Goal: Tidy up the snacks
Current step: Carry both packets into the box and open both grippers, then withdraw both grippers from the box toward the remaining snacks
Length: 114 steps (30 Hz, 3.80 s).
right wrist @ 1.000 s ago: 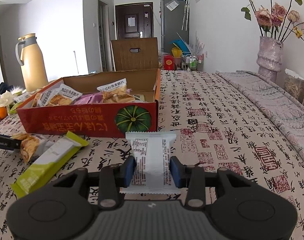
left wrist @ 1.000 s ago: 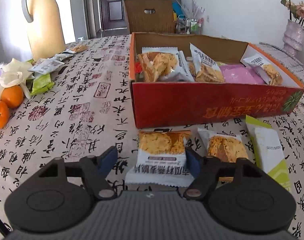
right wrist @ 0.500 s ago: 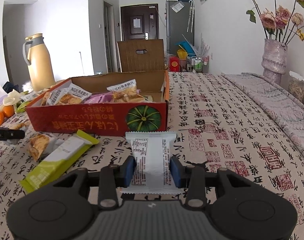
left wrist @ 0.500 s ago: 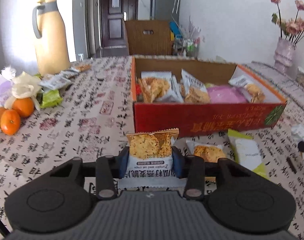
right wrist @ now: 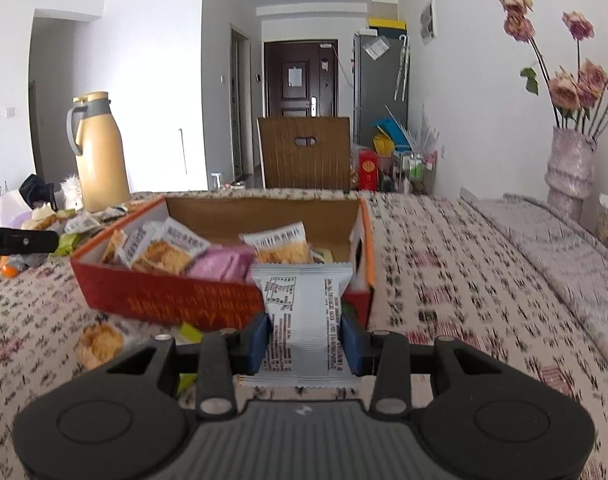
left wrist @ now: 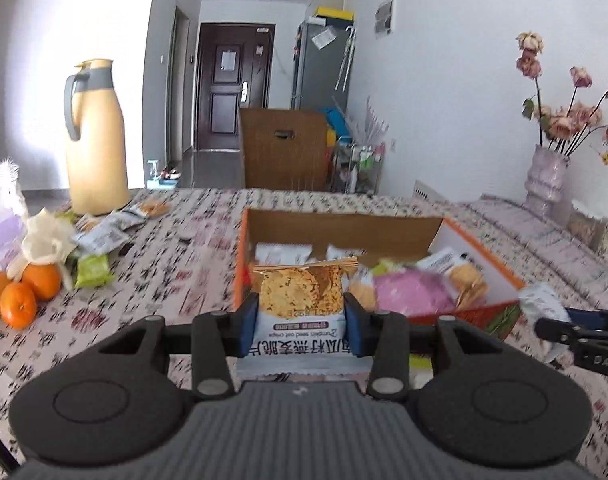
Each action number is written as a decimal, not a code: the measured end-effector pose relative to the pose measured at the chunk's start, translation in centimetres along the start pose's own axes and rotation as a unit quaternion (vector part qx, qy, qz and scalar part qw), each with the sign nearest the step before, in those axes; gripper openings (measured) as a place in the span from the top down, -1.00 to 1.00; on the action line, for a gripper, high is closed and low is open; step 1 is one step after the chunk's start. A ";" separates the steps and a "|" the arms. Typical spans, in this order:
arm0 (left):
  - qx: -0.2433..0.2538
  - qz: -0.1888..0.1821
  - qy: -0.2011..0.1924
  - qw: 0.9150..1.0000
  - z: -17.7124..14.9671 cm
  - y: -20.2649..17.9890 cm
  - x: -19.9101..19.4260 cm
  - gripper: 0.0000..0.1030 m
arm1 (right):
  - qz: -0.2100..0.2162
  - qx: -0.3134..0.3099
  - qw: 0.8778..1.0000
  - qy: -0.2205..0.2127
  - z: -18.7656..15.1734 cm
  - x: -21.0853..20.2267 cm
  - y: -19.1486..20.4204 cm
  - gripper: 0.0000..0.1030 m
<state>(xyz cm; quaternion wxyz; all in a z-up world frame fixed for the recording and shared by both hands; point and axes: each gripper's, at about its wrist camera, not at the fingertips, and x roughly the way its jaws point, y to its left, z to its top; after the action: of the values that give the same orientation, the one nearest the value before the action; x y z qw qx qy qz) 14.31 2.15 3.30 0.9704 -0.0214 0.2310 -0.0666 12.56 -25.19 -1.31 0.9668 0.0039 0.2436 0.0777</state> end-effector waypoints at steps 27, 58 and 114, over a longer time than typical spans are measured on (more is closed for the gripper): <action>-0.007 0.013 0.004 1.000 3.2 -3.7 10.3 0.15 | 0.041 -0.008 0.998 -0.048 6.4 9.9 3.4 0.26; -0.064 0.025 -0.035 0.997 2.9 -1.5 9.9 -1.00 | 0.015 0.022 0.998 -0.051 4.9 10.8 2.0 -1.00; -0.061 0.042 0.104 0.992 -7.1 2.7 1.2 -1.00 | 0.011 0.009 0.990 0.138 -3.5 5.9 8.7 -1.00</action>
<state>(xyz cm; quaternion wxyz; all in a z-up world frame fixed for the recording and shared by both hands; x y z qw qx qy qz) 12.51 4.55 -3.75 0.9399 -0.0634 0.3353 -0.0134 14.78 -15.79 -6.76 0.9231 0.0047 0.3749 0.0858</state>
